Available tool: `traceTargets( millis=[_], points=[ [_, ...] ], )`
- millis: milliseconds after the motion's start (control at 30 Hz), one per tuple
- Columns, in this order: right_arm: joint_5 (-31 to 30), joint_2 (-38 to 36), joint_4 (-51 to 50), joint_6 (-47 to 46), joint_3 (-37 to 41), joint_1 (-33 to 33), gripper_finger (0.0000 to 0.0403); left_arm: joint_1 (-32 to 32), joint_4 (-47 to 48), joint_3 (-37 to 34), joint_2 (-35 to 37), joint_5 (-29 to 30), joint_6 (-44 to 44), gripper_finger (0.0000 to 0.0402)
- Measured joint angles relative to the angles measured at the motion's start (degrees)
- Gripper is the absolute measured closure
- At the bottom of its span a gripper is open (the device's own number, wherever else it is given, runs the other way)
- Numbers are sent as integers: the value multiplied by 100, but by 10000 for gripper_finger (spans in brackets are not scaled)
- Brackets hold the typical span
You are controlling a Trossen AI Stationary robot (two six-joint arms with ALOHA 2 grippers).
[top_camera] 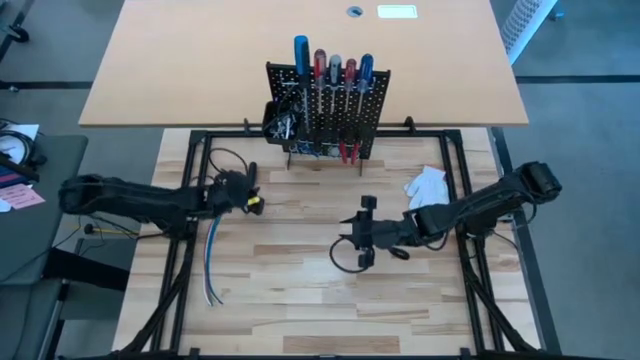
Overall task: Hang tools onto peg board
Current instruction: Hang the black screwdriver on the black pegboard
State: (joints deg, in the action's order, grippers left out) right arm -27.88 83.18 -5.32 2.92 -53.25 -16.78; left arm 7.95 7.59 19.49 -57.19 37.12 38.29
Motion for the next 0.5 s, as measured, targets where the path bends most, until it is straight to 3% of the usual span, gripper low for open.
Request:
traceTargets(
  millis=[267,400,500],
  points=[
    [-71,0,-4,-7,-2,-118,246,1152,-436,-5,-600,-145,-804,165],
    [-71,0,-4,-4,-2,-109,246,1530,-1126,-6,-1160,-835,-1089,160],
    [-71,0,-6,-4,-2,-109,246,1745,-1682,5,-1630,-999,-1172,171]
  ],
)
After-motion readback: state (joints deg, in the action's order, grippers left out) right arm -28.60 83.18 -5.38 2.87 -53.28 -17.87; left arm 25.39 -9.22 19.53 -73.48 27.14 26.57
